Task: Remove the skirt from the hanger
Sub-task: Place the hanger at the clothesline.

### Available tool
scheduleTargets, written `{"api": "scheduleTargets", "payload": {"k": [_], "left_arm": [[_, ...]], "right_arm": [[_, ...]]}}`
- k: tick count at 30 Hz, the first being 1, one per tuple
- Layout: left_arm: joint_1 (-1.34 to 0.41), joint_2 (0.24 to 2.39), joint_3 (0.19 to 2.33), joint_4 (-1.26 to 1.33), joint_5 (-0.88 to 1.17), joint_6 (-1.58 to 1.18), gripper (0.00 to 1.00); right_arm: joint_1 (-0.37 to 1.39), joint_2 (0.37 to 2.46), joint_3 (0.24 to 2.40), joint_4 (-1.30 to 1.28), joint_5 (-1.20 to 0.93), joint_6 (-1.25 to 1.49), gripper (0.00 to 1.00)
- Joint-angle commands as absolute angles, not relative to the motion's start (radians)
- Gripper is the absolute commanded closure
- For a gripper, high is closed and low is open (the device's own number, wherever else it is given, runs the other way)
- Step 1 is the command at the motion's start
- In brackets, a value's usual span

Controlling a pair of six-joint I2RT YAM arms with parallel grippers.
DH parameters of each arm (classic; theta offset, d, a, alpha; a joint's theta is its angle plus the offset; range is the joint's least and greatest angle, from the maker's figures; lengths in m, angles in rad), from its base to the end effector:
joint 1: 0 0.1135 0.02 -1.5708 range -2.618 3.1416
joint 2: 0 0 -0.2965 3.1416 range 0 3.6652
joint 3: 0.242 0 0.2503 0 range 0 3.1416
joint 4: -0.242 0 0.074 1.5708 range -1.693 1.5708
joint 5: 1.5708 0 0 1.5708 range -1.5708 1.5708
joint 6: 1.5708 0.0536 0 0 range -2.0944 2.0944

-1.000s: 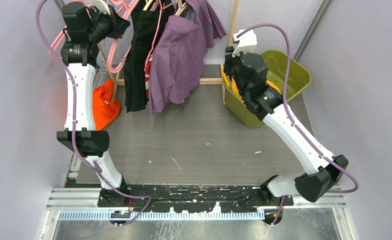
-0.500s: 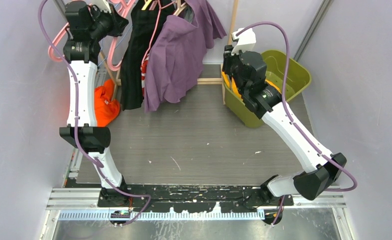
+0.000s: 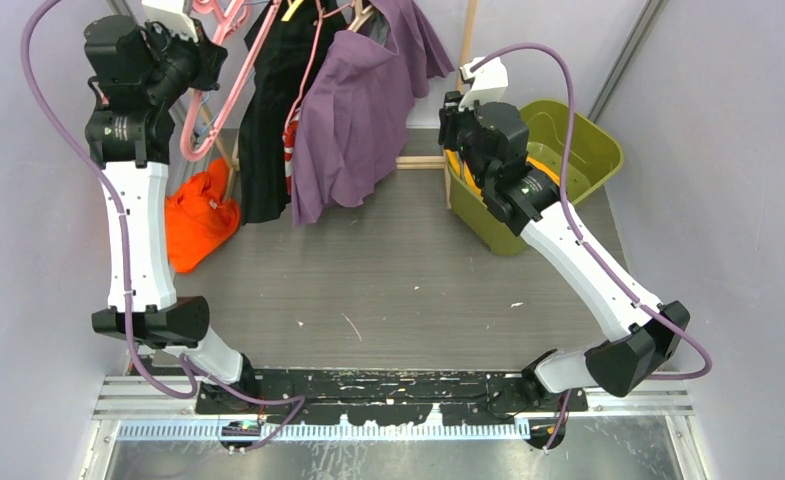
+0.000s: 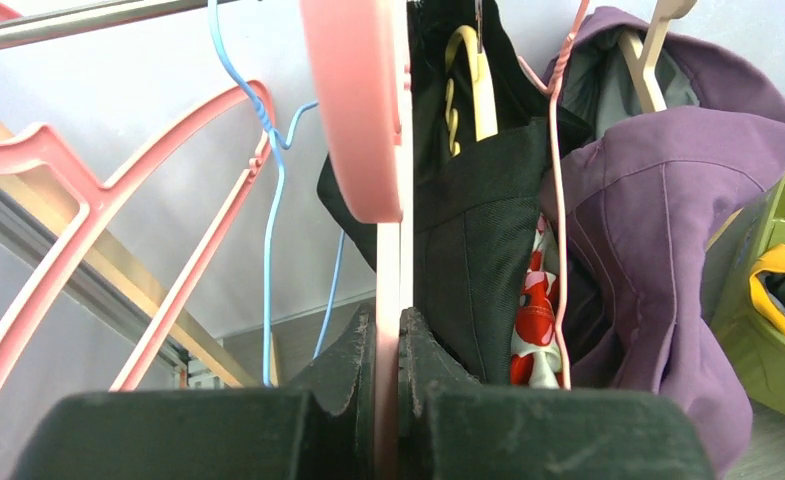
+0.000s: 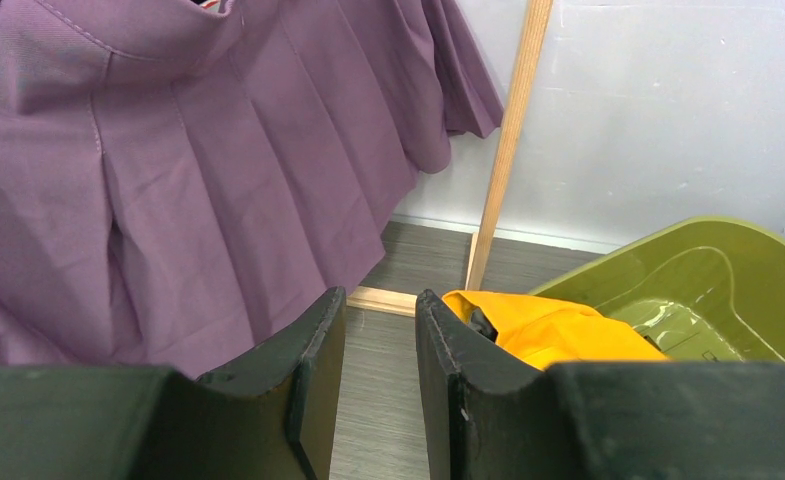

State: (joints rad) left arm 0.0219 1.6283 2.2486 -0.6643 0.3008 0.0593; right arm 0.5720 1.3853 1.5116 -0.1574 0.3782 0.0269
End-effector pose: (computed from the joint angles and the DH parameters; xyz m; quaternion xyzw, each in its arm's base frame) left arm 0.3253 -0.0088 0.5941 0.1169 0.7123 -0.0804 0.6874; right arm 0.2819 0.1580 0.4912 -0.0638 0.7144 0.0727 0.6930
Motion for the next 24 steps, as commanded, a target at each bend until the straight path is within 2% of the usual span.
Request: {"api": "scheduleTargets", "payload": {"k": [1,14,24], "left_arm": [[0.028,1.633,2.273,-0.623,0.274,0.074,1.0],[0.028,1.812,2.412,-0.618,0.192,0.146,1.0],[0.026,1.917,2.525,-0.569,0.239,0.072,1.0]], "right_arm": [[0.569,1.371,1.544,-0.115,0.364,0.046,0.63],[0.569,1.38,1.55,-0.118,0.393,0.005,0.63],[0.568,1.411,1.573,-0.118,0.395,0.003,0.63]]}}
